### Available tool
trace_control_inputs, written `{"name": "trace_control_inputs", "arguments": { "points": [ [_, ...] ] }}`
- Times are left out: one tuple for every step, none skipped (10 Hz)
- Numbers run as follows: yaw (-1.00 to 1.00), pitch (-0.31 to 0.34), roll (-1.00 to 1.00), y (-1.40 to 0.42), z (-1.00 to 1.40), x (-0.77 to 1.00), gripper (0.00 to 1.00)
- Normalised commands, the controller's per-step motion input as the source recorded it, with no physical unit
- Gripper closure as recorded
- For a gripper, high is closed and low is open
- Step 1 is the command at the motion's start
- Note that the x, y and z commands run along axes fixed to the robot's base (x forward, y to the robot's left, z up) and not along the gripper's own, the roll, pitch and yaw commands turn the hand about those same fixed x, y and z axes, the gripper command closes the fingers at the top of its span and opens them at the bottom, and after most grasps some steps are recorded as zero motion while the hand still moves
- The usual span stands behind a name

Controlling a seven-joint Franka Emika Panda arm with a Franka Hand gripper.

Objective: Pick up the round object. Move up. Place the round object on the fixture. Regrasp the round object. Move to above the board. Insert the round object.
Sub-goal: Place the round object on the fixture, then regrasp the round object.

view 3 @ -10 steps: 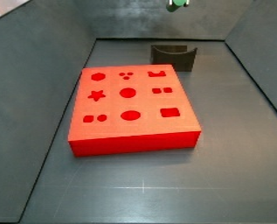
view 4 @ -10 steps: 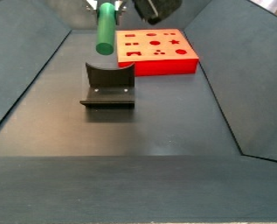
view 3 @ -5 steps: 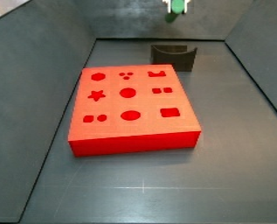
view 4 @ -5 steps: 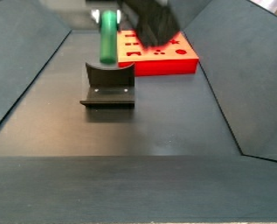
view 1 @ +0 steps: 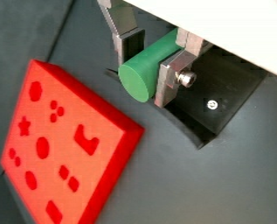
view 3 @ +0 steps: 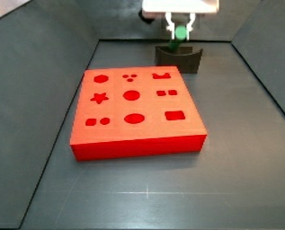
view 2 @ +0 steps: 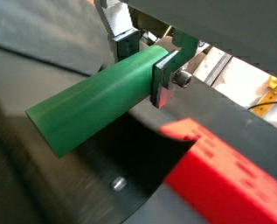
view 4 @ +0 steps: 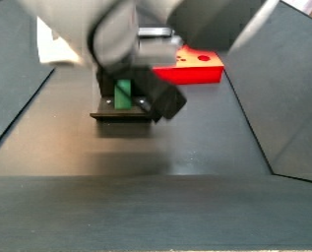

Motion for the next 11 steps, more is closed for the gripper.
{"name": "trace_control_inputs", "arguments": {
  "points": [
    [-0.15,0.0,-0.16,0.1,-0.72,0.13,1.0],
    [-0.13,-0.022,-0.12,0.1,-0.52,0.11,1.0],
    [-0.12,-0.038,-0.09,0.14,-0.46,0.08,1.0],
    [-0.12,-0.038,-0.09,0.14,-0.46,0.08,1.0],
    [-0.11,-0.045,-0.08,0.17,-0.45,0.07,1.0],
    [-0.11,-0.048,-0.09,0.17,-0.43,0.07,1.0],
    [-0.1,-0.051,-0.08,0.17,-0.42,0.08,1.0],
    [0.0,0.0,0.0,0.0,0.0,0.0,0.0],
    [0.0,0.017,0.0,0.0,1.0,0.0,0.0],
    [0.01,0.019,0.0,0.0,1.0,0.0,0.0],
    [0.01,0.022,0.01,0.01,1.0,-0.03,0.0]
  ]
}}
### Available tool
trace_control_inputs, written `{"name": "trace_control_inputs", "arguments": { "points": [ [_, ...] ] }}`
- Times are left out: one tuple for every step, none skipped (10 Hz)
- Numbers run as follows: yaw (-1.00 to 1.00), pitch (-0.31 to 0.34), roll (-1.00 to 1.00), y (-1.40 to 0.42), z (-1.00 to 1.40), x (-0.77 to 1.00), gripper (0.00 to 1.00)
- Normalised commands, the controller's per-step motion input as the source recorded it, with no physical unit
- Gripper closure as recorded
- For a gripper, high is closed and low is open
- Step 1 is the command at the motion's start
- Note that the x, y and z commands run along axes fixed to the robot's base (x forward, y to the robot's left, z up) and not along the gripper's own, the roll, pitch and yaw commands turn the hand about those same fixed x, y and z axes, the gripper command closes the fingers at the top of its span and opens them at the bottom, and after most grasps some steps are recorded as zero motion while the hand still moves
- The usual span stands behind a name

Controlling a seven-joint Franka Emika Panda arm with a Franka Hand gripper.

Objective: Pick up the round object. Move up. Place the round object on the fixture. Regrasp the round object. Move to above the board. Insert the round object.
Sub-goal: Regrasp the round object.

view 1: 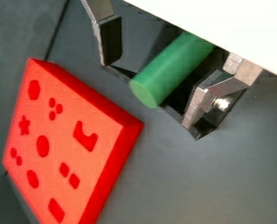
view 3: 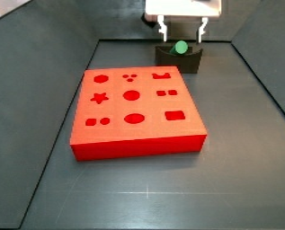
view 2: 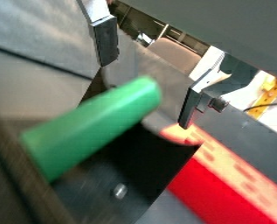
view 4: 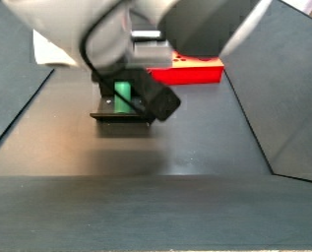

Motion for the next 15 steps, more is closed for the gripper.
{"name": "trace_control_inputs", "arguments": {
  "points": [
    [0.01,0.021,0.02,0.01,1.0,-0.04,0.0],
    [0.01,0.021,0.02,0.01,1.0,-0.04,0.0],
    [0.01,0.026,0.02,0.01,0.86,-0.04,0.0],
    [0.0,0.029,0.02,0.01,0.67,-0.04,0.0],
    [0.0,0.033,0.02,0.01,0.48,-0.04,0.0],
    [0.0,0.033,0.02,0.01,0.28,-0.04,0.0],
    [0.03,0.062,1.0,-0.75,0.69,-0.11,0.0],
    [0.03,0.062,1.0,-0.72,0.64,-0.1,0.0],
    [0.02,0.053,1.0,-0.6,0.53,-0.1,0.0],
    [0.02,0.046,1.0,-0.44,0.34,-0.1,0.0],
    [0.02,0.042,1.0,-0.21,0.08,-0.06,0.0],
    [0.02,0.043,1.0,-0.06,0.0,-0.02,0.0],
    [0.02,0.047,1.0,-0.02,0.01,0.0,0.0],
    [0.02,0.046,1.0,-0.03,0.01,0.0,0.0],
    [0.02,0.042,1.0,-0.03,0.01,-0.01,0.0]
  ]
}}
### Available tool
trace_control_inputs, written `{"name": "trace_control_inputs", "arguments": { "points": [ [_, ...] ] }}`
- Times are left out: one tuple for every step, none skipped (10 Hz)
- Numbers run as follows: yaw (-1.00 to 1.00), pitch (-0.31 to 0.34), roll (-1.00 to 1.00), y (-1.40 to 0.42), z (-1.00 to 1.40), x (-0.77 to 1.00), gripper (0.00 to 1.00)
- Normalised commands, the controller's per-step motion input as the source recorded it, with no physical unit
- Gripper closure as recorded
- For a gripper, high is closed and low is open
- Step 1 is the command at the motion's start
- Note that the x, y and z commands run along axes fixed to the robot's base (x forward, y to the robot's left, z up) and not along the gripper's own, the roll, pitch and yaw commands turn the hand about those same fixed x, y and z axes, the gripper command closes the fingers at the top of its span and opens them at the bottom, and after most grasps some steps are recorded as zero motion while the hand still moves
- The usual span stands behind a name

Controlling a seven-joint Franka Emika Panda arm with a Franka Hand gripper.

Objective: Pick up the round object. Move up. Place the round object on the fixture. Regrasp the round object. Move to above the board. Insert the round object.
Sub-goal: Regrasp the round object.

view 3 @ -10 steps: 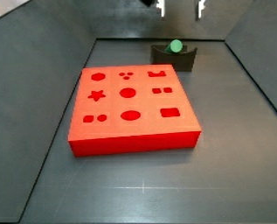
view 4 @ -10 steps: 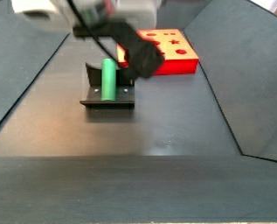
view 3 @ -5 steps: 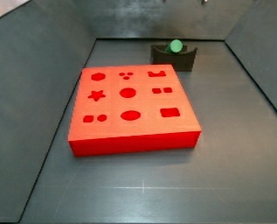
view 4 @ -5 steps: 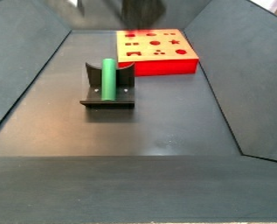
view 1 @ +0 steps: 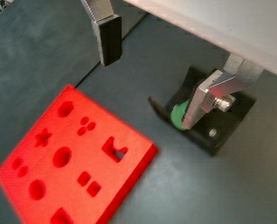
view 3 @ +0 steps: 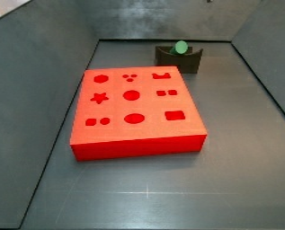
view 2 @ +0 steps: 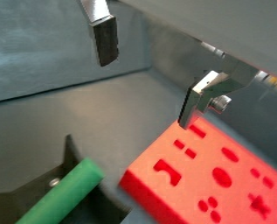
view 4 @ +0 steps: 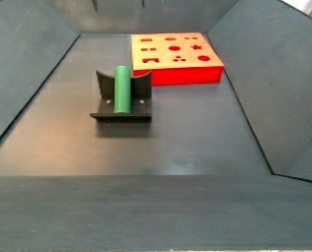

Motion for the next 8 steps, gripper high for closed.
{"name": "trace_control_inputs", "arguments": {
  "points": [
    [0.02,0.038,1.0,-0.03,0.0,-0.02,0.0],
    [0.02,0.035,1.0,-0.03,0.0,-0.02,0.0],
    [0.02,0.029,1.0,-0.02,0.01,-0.02,0.0],
    [0.03,0.025,1.0,-0.02,0.0,-0.01,0.0],
    [0.03,0.024,1.0,-0.02,0.0,-0.01,0.0],
    [0.03,0.026,1.0,-0.02,0.01,-0.01,0.0],
    [0.03,0.028,1.0,-0.02,0.01,-0.01,0.0],
    [0.03,0.034,1.0,-0.02,0.01,0.0,0.0]
  ]
}}
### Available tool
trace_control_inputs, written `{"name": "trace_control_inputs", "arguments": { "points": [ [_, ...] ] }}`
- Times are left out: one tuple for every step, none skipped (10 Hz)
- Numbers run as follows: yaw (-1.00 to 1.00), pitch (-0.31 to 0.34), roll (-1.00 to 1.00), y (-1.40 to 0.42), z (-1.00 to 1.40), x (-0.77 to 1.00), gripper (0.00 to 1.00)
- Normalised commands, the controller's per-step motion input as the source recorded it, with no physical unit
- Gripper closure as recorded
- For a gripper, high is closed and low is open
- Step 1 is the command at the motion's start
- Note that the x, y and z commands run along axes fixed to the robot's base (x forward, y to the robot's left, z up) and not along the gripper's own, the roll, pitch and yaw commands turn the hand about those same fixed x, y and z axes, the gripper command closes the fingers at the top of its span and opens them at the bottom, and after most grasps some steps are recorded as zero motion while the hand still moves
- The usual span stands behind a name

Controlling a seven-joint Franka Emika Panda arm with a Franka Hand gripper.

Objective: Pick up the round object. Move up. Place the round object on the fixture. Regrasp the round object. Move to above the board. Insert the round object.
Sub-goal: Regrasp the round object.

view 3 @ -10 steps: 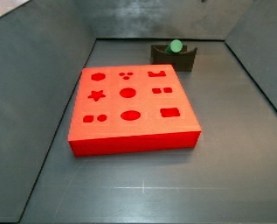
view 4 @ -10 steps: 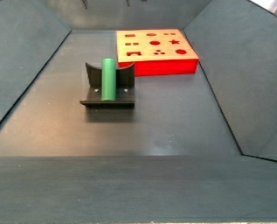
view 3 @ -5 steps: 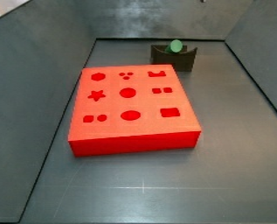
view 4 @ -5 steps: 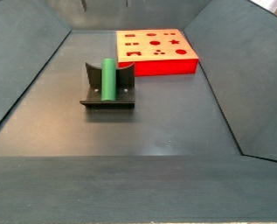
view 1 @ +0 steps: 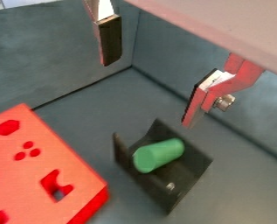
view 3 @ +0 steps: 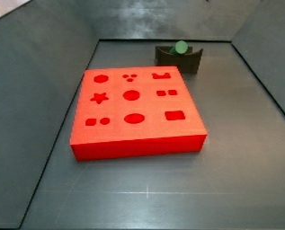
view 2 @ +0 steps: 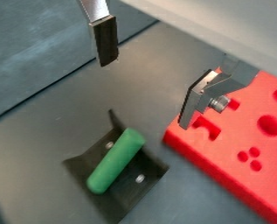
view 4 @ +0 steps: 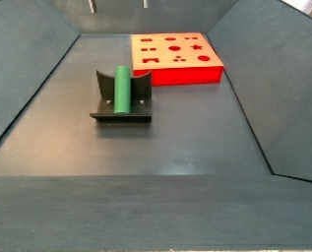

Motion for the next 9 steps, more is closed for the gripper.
{"name": "trace_control_inputs", "arguments": {
  "points": [
    [0.03,0.036,1.0,-0.02,0.0,0.01,0.0],
    [0.04,0.044,1.0,-0.02,-0.01,0.03,0.0],
    [0.04,0.052,1.0,-0.03,-0.01,0.04,0.0],
    [0.05,0.064,1.0,-0.03,-0.02,0.06,0.0],
    [0.05,0.073,1.0,-0.03,-0.02,0.07,0.0],
    [0.06,0.099,1.0,-0.03,-0.02,0.09,0.0],
    [0.07,0.113,1.0,-0.04,-0.02,0.1,0.0],
    [0.08,0.133,1.0,-0.04,-0.02,0.11,0.0],
    [0.11,0.164,1.0,-0.04,-0.02,0.11,0.0]
  ]
}}
